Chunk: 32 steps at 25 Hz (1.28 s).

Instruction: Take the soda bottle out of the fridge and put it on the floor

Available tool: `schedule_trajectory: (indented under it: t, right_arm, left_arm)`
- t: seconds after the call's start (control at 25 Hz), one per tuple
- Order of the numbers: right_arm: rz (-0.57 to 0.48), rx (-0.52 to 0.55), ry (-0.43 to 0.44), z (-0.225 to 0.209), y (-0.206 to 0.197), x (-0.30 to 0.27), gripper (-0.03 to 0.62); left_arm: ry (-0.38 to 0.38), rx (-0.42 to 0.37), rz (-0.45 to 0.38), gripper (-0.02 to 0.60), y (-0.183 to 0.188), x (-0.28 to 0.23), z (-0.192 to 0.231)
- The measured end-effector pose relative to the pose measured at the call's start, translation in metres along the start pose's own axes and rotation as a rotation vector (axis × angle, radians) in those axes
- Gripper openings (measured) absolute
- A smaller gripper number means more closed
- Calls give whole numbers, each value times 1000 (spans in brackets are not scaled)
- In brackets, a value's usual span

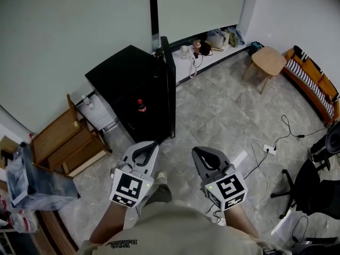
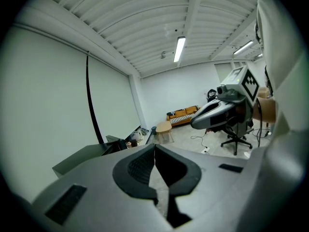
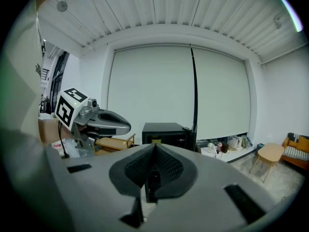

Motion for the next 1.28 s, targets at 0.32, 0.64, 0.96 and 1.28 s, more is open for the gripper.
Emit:
schedule_trajectory:
  t: [0.32, 0.64, 0.96, 1.28]
  right_arm:
    - [63, 3, -17, -38, -2, -88, -3]
    - [101, 7, -27, -65, -7, -181, -3]
    - [131, -8, -46, -90, -11, -232, -3]
    - [146, -11, -8, -119, -26, -256, -3]
  left_arm:
    - [-34, 1, 34, 8, -29, -56, 75]
    - [-44, 39, 40, 8, -62, -100, 146]
    - [-64, 60, 33, 8, -76, -130, 184]
    - [-7, 98, 69, 8, -95, -151, 193]
Point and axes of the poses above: the fingertips, and each gripper's own axes: x backward along the fingers, z to its left, y out of its top, the point moved 3 cm from there along x, backward along the fingers, and after that the axes turned 12 degrees about -z, right-handed, at the moved point
